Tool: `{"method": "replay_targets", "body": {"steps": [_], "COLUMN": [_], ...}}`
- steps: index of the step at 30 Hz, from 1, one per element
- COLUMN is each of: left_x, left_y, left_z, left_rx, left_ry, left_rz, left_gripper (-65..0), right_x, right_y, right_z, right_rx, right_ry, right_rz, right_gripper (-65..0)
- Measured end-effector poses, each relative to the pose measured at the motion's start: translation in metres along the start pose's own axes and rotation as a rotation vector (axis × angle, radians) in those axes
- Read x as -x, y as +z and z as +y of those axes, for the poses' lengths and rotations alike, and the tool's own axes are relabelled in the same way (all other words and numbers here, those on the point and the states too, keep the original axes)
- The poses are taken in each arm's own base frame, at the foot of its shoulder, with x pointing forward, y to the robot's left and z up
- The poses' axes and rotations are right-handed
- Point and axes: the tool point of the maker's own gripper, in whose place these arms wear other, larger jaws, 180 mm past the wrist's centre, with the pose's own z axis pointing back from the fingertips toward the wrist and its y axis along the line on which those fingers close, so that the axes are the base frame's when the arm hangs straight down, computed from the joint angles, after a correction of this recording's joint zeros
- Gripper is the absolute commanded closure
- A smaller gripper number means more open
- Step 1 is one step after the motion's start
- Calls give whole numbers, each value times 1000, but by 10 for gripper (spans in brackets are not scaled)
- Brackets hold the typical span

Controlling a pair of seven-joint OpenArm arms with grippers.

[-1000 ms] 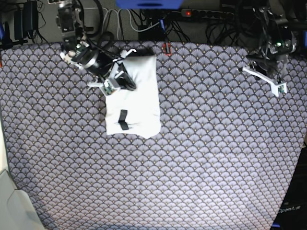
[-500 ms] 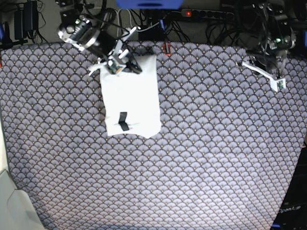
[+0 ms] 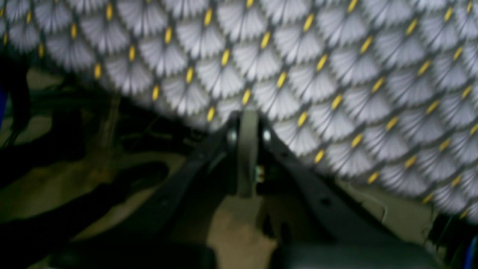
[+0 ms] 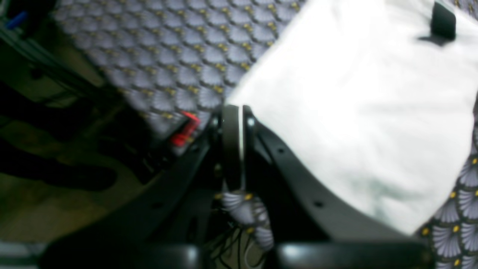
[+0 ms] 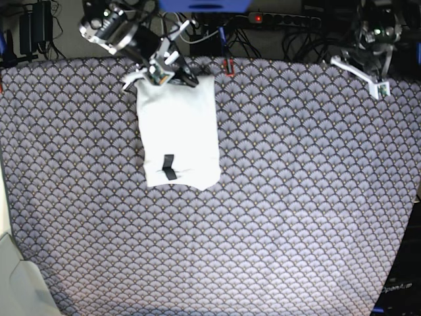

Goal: Fold the T-shirt properly

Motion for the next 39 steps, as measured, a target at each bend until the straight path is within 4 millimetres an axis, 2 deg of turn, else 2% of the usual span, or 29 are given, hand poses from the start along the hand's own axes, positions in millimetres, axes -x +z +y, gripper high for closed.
{"method": "replay_targets", "body": {"steps": [2,4,9,12,16,19,21,25,28,31,35,39], "left_x": [10,26,89,124,166,186,191,206,226,254,273,285], "left_y": [1,3,12,4,-14,-39,-57,-79,-90,-95,-103,-107], "left_z": [0,-11,-49,-48,-27,-12,-15,-27,-25,-22,-31,-33], "left_rx": [1,32,148,156,112,67,65,89,74,54,43,13], "left_ry": [-26,-67,-170,-215,-206,-184,-196,-216,-212,-223,-191,-183], "left_rz": [23,62,122,161,243,293,299,311,333,364,326,364], "left_gripper": [-5,-5,-5,-5,-5,-5,-5,-5,-5,-5,-5,-5], "right_x": [2,18,62,81,145,210,254,299,324,335,344,355], "right_y": [10,20,66,93,115,125,124,123,135,150,145,143], "right_z": [-1,-5,-9,-11,-6,-8,-13,-27,-39,-54,-55,-61], "right_rx": [23,51,137,195,241,291,321,416,493,585,613,637], "right_ry": [-14,-34,-112,-176,-320,-454,-547,-695,-772,-815,-839,-754], "right_rz": [4,53,165,150,231,305,345,301,298,265,293,387], "right_gripper": [0,0,0,0,0,0,0,0,0,0,0,0]}}
